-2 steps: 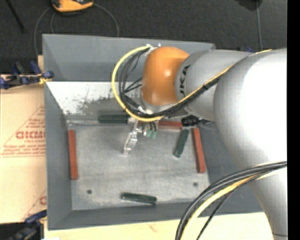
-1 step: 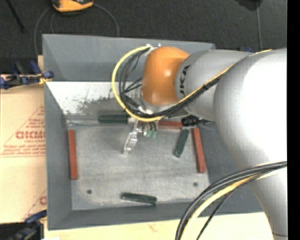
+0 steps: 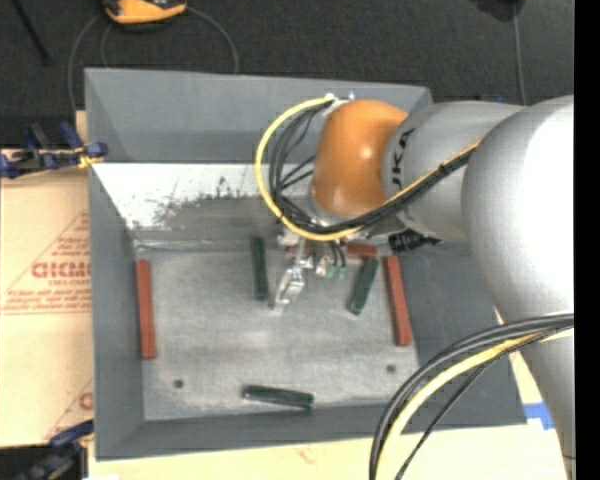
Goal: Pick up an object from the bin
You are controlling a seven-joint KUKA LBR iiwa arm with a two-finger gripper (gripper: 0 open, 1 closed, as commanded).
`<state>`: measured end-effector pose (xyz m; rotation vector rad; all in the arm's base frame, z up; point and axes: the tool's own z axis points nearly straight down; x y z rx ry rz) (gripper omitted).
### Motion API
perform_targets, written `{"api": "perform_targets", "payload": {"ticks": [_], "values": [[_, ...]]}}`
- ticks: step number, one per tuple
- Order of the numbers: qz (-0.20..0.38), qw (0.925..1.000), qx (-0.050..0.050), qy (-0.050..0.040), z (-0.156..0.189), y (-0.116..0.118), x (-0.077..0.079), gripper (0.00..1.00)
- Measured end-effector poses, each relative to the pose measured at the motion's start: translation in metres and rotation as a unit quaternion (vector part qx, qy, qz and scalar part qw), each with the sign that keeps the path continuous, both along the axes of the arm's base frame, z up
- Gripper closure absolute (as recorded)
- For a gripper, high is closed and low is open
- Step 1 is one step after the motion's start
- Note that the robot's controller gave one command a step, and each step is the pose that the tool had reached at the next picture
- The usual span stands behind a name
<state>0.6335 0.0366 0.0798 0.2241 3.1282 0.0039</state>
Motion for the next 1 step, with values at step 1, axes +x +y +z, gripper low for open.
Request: {"api": "perform_targets", "payload": {"ticks": [1], "values": [[0.007, 1.0, -0.001, 0.0, 0.0, -0.0106, -0.0008, 0.0]]}}
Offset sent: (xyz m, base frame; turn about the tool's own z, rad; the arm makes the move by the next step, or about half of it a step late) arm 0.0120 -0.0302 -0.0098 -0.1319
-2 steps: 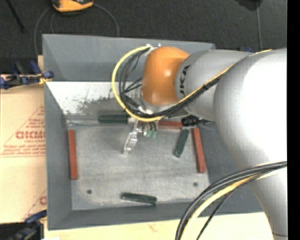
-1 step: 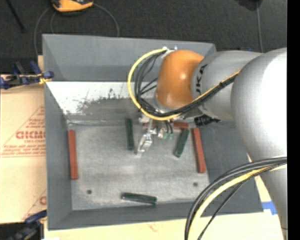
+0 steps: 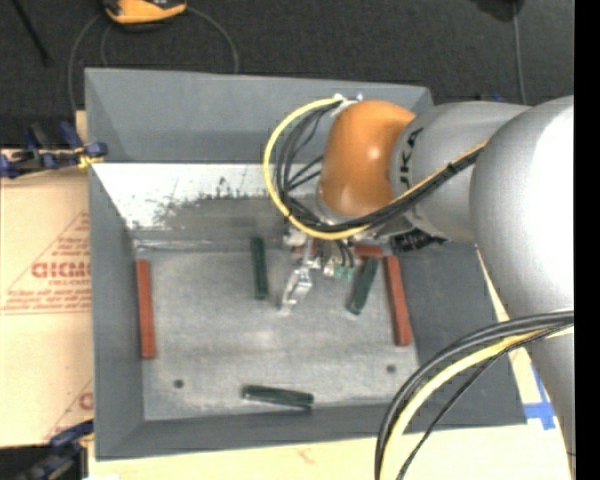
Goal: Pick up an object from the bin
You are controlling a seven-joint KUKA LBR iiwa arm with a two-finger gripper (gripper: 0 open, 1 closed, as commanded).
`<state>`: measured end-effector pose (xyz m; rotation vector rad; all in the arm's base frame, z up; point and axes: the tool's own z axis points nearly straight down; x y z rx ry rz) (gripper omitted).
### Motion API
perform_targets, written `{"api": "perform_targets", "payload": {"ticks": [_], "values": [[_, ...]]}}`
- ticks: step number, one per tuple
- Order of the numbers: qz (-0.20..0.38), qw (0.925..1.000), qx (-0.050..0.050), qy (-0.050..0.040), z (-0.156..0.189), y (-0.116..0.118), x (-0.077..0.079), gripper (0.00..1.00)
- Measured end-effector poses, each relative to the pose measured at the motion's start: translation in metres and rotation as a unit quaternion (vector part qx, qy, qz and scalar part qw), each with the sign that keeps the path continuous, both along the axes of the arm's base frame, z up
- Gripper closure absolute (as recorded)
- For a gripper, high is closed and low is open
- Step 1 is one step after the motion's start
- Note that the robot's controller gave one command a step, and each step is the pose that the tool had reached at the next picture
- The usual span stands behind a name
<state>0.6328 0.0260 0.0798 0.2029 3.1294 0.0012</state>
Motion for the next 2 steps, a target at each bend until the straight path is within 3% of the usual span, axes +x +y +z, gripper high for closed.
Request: {"api": "perform_targets", "payload": {"ticks": [1, 2], "values": [[0.039, 0.9992, 0.001, 0.0022, -0.002, -0.015, 0.01, 0.0], [0.044, 0.999, 0.001, 0.0005, 0.023, -0.047, 0.019, 0.0]]}}
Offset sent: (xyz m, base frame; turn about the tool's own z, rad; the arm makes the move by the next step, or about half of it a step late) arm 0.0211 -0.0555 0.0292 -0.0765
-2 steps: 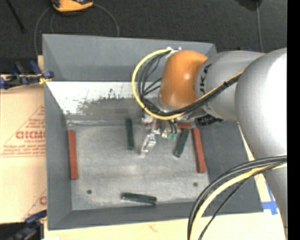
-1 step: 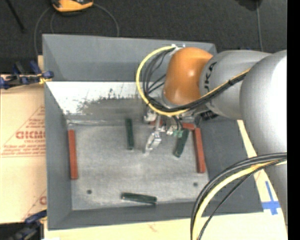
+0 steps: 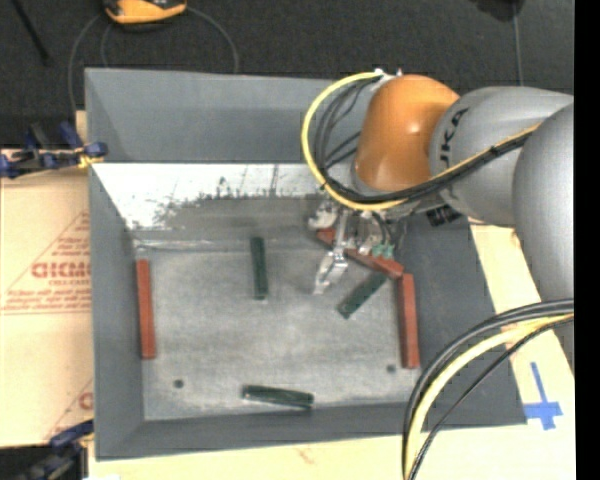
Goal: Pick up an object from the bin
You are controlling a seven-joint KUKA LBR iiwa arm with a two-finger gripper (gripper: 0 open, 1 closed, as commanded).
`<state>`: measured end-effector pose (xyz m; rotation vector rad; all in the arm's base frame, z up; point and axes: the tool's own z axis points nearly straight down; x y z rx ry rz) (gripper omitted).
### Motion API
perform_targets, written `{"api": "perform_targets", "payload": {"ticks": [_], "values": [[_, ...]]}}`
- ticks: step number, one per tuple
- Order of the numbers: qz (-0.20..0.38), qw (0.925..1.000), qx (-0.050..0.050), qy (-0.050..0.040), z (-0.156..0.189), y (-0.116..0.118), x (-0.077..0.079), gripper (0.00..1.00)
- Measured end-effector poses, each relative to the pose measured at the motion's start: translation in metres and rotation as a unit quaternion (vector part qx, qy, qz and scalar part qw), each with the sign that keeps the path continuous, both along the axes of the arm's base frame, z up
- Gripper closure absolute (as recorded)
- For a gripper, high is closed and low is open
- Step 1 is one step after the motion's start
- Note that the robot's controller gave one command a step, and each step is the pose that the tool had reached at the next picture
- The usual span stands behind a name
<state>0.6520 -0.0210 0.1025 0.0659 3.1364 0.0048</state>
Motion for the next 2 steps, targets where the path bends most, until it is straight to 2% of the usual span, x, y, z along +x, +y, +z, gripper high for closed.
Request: {"api": "perform_targets", "payload": {"ticks": [1, 2], "values": [[0.039, 0.9992, -0.003, -0.0021, 0.007, -0.016, 0.002, 0.0], [0.059, 0.9983, -0.002, -0.0009, -0.022, -0.068, -0.01, 1.0]]}}
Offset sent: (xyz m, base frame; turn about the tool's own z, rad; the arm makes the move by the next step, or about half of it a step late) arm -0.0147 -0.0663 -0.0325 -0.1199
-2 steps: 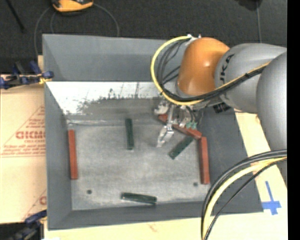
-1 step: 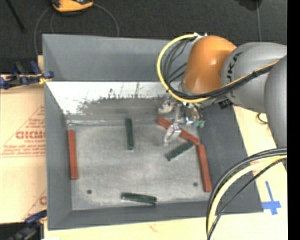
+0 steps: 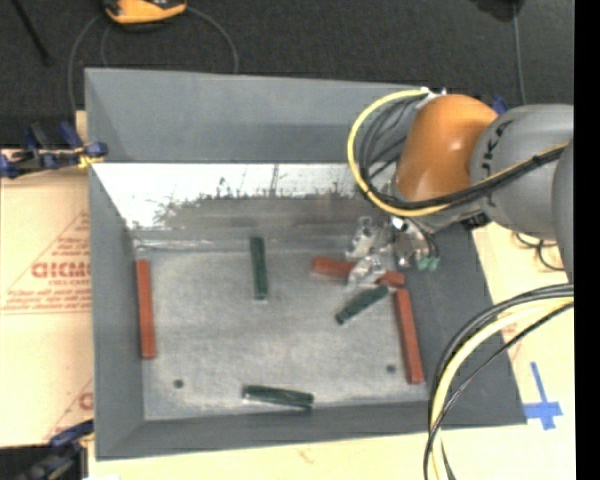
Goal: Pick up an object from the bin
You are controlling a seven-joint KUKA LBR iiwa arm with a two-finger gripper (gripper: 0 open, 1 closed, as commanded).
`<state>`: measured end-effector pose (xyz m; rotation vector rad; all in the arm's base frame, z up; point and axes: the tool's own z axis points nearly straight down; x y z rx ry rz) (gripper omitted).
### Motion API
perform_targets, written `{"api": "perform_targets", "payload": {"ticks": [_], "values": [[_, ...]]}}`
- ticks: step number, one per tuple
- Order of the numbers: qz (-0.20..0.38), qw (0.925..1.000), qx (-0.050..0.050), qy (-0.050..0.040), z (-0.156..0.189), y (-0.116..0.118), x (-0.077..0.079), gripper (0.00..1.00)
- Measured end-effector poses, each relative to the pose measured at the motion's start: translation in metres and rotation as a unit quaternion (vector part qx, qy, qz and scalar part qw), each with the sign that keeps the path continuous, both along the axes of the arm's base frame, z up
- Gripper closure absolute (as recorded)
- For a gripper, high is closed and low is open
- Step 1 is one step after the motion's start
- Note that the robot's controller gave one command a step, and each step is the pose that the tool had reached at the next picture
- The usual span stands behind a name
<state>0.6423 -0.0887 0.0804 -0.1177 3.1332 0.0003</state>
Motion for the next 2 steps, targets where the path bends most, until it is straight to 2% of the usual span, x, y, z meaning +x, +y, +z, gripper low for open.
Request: {"api": "perform_targets", "payload": {"ticks": [1, 2], "values": [[0.0, 1.0, 0.0, -0.0003, 0.0, 0.0, 0.0, 1.0], [0.017, 0.9998, 0.0, 0.0005, 0.118, 0.013, 0.001, 1.0]]}}
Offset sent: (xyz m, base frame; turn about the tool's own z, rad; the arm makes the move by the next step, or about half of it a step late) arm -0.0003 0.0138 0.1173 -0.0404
